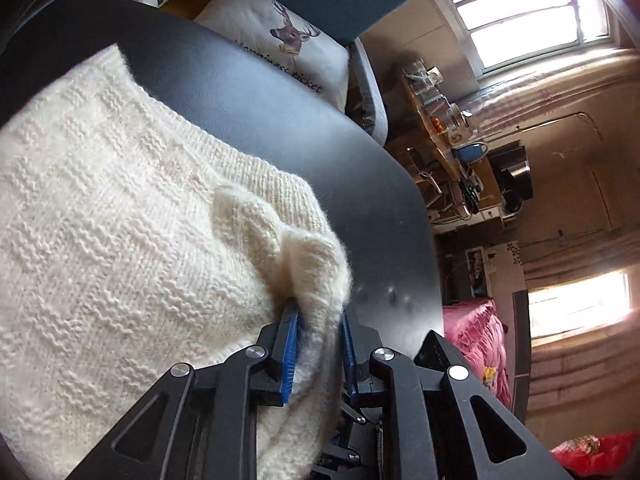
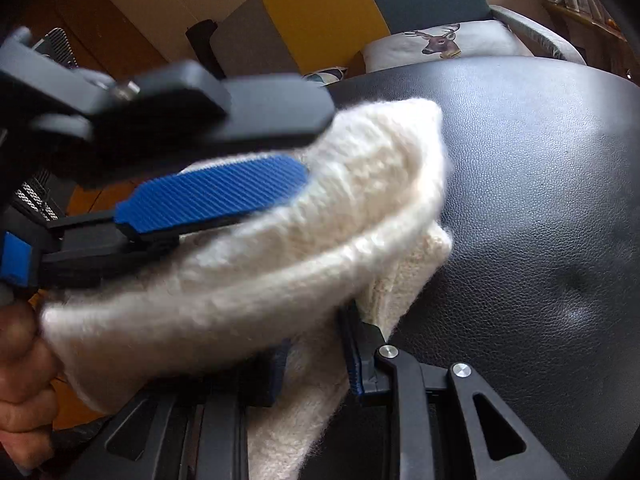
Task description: Fold clothes
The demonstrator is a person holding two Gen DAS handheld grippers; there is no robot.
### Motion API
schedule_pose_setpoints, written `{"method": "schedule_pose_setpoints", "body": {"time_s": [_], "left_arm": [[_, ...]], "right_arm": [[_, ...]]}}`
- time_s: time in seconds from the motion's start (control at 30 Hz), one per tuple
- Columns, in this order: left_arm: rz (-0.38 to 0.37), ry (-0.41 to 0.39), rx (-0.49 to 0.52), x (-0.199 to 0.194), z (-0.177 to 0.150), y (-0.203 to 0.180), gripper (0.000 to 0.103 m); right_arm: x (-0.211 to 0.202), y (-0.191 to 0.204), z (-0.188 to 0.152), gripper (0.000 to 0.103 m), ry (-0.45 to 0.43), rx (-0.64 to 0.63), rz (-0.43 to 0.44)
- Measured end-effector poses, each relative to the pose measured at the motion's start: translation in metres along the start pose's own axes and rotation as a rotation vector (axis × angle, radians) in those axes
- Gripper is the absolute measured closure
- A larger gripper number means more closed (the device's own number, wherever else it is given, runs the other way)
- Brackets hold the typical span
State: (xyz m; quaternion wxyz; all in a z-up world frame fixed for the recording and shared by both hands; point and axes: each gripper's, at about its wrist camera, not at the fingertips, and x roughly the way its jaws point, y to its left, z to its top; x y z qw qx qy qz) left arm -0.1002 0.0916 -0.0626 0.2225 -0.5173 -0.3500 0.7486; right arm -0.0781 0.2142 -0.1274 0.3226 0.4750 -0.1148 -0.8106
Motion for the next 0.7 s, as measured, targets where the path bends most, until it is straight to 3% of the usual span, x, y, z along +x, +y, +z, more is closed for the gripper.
{"method": "schedule_pose_setpoints", "body": {"time_s": [0.1,0.2,0.27,0.37,0.43,0.53,0.6,0.7], "left_arm": [[-0.131,0.051,-0.036,-0.011,0.001,-0.009,0.08],[-0.188,0.016,0.025,-0.05,0.005,-0.021,0.071],[-0.207,-0.049,0.055,-0.086,0.012,-0.017,0.061],[-0.109,-0.166,0.113,-0.136,0.021,0.007,0.045],[-0.024,-0.209,0.131,-0.158,0.023,0.036,0.044],[0.077,-0.249,0.138,-0.179,0.023,0.077,0.044],[0.107,-0.248,0.136,-0.177,0.017,0.1,0.044],[0.133,-0.23,0.143,-0.169,0.006,0.125,0.045]], "right_arm": [[-0.004,-0.005,-0.003,0.078,-0.017,0.025,0.04],[-0.033,-0.001,-0.009,0.079,-0.036,-0.003,0.069],[-0.053,0.002,-0.013,0.079,-0.049,-0.021,0.088],[-0.082,0.006,-0.02,0.071,-0.068,-0.049,0.117],[-0.102,0.009,-0.024,0.071,-0.081,-0.067,0.137],[-0.124,0.018,-0.029,0.063,-0.083,-0.102,0.164],[-0.112,0.042,-0.023,0.049,-0.009,-0.157,0.175],[-0.094,0.078,-0.014,0.043,0.101,-0.24,0.19]]}}
